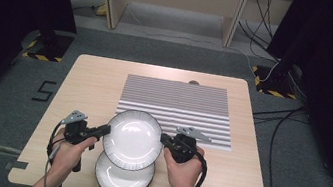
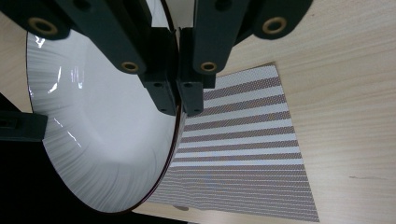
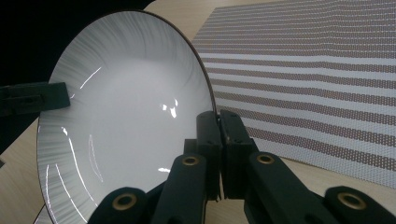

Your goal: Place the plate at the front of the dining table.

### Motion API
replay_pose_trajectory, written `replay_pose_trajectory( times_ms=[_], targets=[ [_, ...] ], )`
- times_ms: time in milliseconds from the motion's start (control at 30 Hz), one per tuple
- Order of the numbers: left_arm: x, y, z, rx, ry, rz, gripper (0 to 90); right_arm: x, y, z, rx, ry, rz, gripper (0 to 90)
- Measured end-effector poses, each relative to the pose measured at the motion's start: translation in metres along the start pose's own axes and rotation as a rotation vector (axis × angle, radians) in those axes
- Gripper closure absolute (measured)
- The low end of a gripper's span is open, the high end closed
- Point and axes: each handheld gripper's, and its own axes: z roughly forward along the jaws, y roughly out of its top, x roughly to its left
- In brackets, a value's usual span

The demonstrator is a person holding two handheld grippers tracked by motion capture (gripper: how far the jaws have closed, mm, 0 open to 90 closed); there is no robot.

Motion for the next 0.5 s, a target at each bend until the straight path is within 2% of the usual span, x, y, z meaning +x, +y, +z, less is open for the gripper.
replay_pose_trajectory(
  times_ms=[200,500],
  targets=[
    [0.0009,0.0013,0.0016,0.004,-0.008,-0.018,86.0,-0.0003,0.0021,-0.0008,-0.008,-0.002,0.000,88.2],
    [-0.0012,0.0035,0.0034,-0.004,-0.004,-0.012,86.0,-0.0016,0.0038,-0.0012,-0.010,-0.011,0.001,88.2]
  ],
)
